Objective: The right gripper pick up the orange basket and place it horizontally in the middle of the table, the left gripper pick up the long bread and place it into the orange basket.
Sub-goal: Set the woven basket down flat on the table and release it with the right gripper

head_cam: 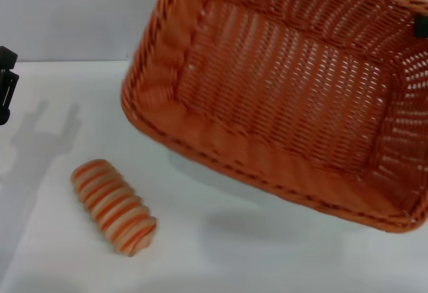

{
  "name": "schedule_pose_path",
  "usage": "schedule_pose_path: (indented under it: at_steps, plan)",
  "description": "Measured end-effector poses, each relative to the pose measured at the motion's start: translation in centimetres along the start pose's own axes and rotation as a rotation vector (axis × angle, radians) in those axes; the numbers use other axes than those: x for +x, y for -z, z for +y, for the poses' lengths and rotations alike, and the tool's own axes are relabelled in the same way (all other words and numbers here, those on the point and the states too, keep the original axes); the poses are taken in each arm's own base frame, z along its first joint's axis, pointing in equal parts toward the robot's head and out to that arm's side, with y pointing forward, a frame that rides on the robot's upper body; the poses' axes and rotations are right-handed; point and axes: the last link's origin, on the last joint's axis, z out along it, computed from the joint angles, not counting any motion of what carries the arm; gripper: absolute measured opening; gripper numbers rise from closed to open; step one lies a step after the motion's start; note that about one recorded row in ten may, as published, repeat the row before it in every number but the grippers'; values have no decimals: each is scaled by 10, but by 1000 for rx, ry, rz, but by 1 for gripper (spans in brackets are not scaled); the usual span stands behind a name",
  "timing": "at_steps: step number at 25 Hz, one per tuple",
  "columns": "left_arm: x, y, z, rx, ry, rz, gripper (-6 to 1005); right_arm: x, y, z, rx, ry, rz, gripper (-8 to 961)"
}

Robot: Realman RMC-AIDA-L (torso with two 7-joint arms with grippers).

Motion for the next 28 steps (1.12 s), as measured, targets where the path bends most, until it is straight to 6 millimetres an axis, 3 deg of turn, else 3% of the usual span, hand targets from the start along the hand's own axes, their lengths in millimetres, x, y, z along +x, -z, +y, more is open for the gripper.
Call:
schedule_pose_path:
  at_steps: [5, 14, 28]
  plan:
    - [-1, 0, 2, -2, 9, 2, 658, 1, -1, -1, -60, 7, 92, 149]
    - [-3, 3, 6, -4, 25, -3, 658, 27, -33, -7, -153, 11, 333, 148]
    - [-4, 9, 9, -1, 41, 2, 659, 35, -58, -14, -205, 111, 458, 148]
